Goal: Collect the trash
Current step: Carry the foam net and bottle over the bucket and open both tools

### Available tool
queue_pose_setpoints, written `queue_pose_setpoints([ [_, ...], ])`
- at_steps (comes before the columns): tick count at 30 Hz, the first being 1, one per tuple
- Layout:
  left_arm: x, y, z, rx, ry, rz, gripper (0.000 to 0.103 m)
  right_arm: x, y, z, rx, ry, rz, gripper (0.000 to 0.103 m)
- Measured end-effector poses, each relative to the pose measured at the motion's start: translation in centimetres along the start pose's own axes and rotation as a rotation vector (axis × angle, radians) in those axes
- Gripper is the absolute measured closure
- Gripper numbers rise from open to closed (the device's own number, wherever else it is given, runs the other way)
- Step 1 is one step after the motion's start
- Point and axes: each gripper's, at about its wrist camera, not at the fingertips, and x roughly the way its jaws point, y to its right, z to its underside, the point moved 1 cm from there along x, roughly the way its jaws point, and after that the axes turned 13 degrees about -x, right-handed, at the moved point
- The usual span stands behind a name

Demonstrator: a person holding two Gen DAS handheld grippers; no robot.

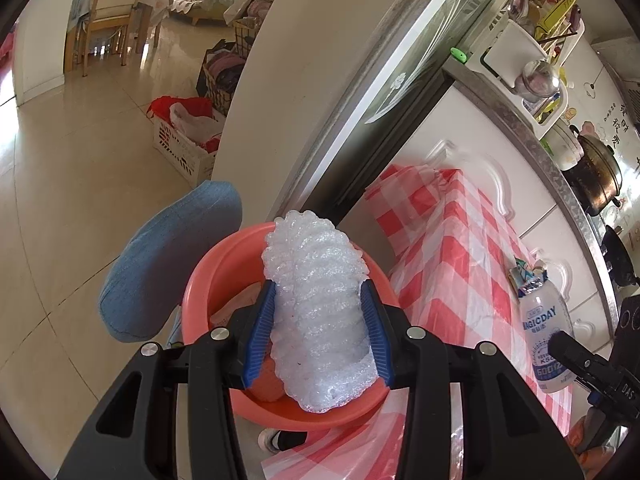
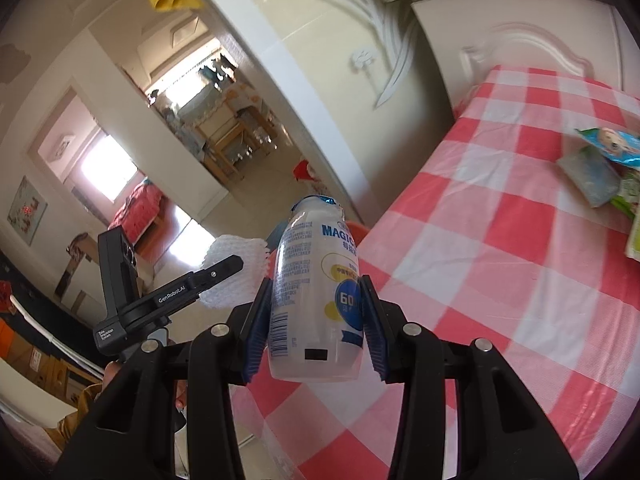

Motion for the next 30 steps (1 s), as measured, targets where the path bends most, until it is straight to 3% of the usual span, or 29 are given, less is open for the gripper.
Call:
queue_pose_setpoints([
  [23, 3.4, -1.9, 1.8, 0.094, -0.055, -0.111, 0.057, 9.9, -4.2, -1.2, -0.131, -0.194, -0.019, 0.059],
  [28, 4.3, -2.3, 2.3, 0.110, -0.070, -0.148, 0.052, 10.3, -4.2, -0.8, -0.132, -0.204, 0.006, 0.052],
  [30, 4.4, -2.5, 2.3, 0.108, -0.076, -0.159, 0.043, 10.1, -4.1, -0.7, -0.125, -0.197, 0.015, 0.047],
])
